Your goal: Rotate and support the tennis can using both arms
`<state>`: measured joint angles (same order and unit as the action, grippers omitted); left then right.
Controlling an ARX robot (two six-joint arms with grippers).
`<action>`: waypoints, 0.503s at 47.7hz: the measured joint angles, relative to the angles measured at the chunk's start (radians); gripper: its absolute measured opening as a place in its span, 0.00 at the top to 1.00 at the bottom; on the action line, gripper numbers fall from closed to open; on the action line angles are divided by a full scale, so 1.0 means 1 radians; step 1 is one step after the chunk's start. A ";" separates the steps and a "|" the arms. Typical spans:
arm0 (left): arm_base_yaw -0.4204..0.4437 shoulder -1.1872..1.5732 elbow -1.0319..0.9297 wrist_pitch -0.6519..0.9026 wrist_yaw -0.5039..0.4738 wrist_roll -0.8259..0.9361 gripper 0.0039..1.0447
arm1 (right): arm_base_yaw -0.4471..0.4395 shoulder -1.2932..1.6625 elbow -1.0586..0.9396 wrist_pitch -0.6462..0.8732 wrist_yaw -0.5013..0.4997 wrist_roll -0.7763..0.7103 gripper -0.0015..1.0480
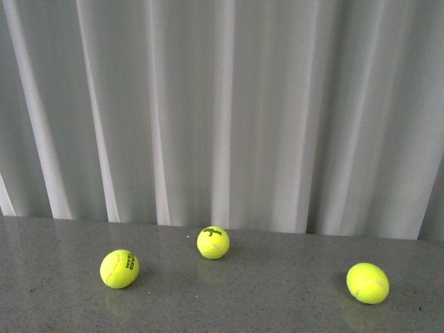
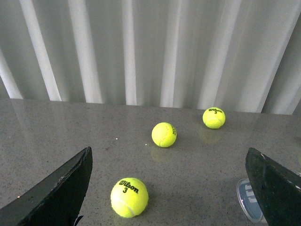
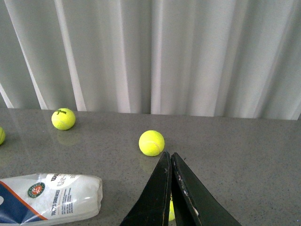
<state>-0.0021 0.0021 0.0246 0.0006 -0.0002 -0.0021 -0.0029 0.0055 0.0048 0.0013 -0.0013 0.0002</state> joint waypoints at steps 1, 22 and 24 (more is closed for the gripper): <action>0.000 0.000 0.000 0.000 0.000 0.000 0.06 | 0.000 0.000 0.000 0.000 0.000 0.000 0.97; 0.000 0.000 0.000 0.000 0.000 0.000 0.06 | 0.000 0.000 0.000 -0.001 0.000 0.000 0.37; 0.000 0.000 0.000 0.000 0.000 0.000 0.06 | 0.000 0.000 0.000 -0.001 0.000 -0.001 0.29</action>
<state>-0.0021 0.0021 0.0242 0.0006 -0.0002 -0.0021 -0.0029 0.0051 0.0048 0.0006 -0.0013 -0.0006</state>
